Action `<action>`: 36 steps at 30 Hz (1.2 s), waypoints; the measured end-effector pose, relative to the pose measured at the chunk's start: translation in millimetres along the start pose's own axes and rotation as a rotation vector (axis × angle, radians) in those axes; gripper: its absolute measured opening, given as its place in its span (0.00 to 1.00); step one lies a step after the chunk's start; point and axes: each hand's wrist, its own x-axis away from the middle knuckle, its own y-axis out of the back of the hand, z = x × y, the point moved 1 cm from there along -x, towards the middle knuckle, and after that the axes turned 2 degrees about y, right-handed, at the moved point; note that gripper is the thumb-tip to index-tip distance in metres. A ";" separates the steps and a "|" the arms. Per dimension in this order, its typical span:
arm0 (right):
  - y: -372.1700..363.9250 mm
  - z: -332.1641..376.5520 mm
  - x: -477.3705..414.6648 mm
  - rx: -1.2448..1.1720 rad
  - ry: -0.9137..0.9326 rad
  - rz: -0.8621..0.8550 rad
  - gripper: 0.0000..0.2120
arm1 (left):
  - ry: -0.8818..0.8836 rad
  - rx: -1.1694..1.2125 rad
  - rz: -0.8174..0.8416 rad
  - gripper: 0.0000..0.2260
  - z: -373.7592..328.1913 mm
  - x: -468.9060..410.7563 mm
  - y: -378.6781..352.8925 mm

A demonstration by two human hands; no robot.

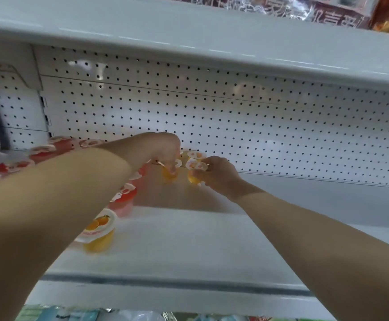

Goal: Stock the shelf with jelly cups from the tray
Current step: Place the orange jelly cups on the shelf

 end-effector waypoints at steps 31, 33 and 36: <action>342.5 -132.2 277.7 0.350 0.063 -0.337 0.32 | -0.096 0.498 -0.462 0.27 -381.4 200.7 26.4; 370.6 -154.7 314.5 0.359 0.027 -0.334 0.32 | -0.123 0.523 -0.450 0.26 -426.8 218.5 17.1; 404.3 -188.5 364.3 0.388 -0.037 -0.328 0.33 | -0.146 0.536 -0.415 0.26 -487.4 239.2 -2.5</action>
